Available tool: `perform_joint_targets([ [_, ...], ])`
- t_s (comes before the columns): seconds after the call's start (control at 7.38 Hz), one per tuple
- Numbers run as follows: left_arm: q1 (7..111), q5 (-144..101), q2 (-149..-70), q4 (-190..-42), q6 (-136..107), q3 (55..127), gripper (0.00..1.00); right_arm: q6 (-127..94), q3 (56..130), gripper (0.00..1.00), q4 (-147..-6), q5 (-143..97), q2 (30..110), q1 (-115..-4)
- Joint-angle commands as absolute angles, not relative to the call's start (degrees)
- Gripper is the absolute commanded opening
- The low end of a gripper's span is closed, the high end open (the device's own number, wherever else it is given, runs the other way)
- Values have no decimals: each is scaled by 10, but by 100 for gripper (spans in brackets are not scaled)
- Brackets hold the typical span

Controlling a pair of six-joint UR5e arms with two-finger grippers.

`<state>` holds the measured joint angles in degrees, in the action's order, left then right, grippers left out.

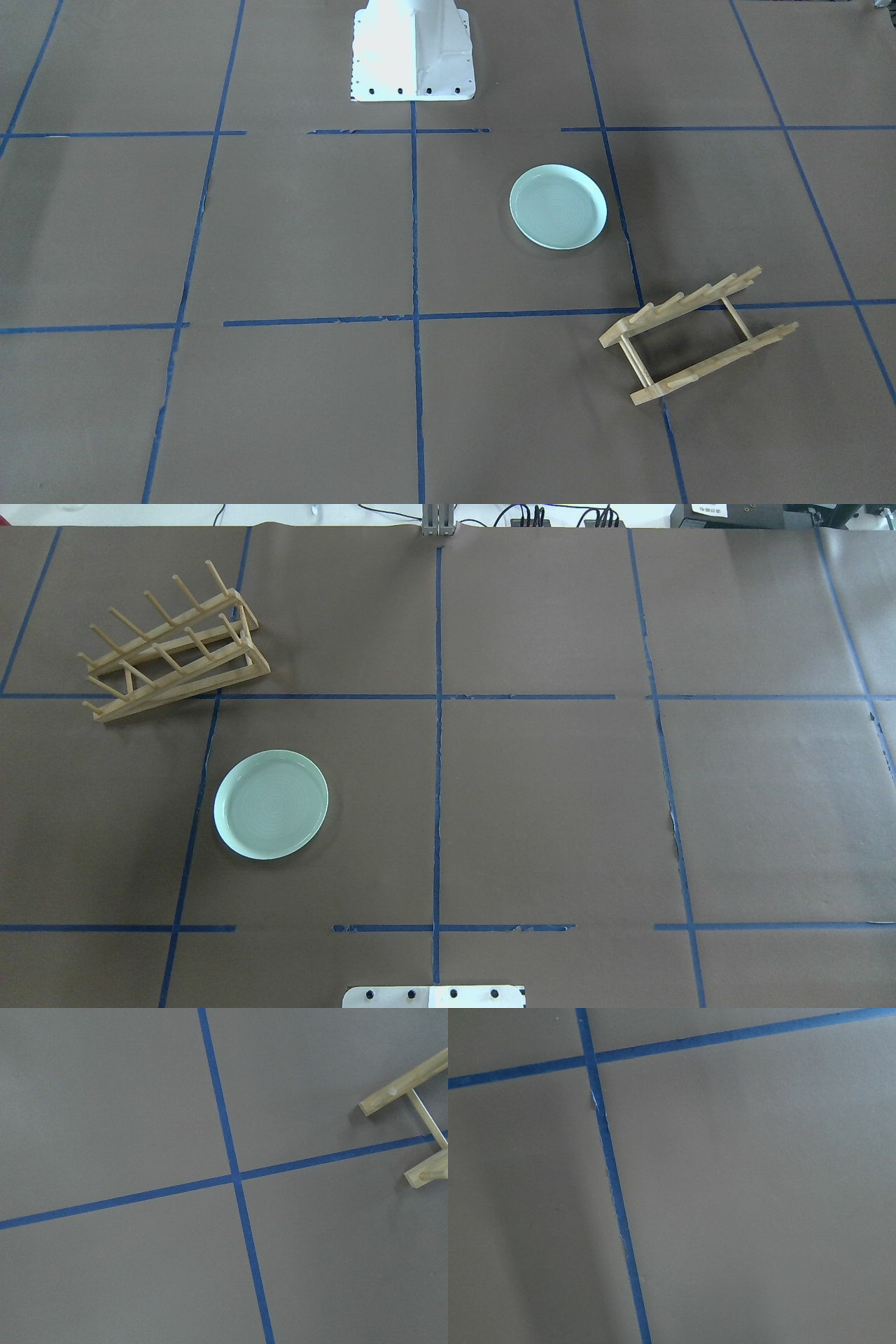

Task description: Place plate on rack

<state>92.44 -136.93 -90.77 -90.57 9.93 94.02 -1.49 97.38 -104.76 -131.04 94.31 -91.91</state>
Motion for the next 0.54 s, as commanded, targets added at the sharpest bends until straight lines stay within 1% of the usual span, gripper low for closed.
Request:
perform_joint_targets([
  [0.0,923,-1368,-911,-907,91,940,100,-15,975,100,-1048,-1310,944,-918],
  [0.41,923,-1320,-903,-909,88,966,100,-15,975,100,-1048,-1310,944,-919],
])
